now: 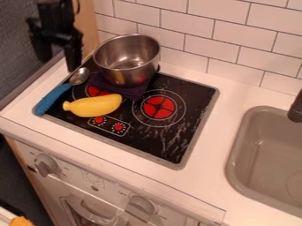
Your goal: Put the blue spoon on the right side of the burner
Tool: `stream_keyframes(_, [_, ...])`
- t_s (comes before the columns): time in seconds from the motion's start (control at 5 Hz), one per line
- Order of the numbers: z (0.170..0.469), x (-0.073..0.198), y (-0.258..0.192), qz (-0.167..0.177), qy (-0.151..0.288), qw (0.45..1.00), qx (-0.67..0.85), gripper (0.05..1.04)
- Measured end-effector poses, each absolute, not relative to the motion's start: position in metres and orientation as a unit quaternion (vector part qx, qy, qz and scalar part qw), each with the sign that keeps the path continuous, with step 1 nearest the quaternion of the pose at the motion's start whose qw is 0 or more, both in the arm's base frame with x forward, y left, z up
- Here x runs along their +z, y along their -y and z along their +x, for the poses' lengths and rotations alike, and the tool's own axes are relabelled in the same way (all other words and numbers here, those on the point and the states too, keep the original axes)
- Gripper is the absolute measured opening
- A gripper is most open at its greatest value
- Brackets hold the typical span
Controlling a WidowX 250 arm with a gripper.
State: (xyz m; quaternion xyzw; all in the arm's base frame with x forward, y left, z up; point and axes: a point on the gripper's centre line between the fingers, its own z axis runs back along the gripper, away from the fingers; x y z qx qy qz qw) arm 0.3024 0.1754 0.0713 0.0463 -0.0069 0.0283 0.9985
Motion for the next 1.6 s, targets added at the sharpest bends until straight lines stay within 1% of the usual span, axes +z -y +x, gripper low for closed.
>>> stream_keyframes(0.4, [0.299,0.037,-0.179,0.03,0.016,0.998,0.058,1.001])
stream_keyframes(0.6, [0.296,0.014,-0.183,0.026,0.016,0.997,0.07,1.001])
stream_keyframes(0.8, [0.297,0.008,-0.186,0.025,0.021,0.997,0.077,0.921])
stream_keyframes(1.0, [0.297,0.008,-0.187,0.025,0.021,0.996,0.079,0.647])
stream_keyframes(1.2, [0.296,0.008,-0.189,0.025,0.019,0.996,0.078,0.408])
stream_keyframes(1.4, [0.292,0.008,-0.189,0.027,0.01,0.996,0.08,0.375])
stream_keyframes(1.6, [0.28,0.021,-0.188,0.033,-0.014,0.995,0.094,0.375])
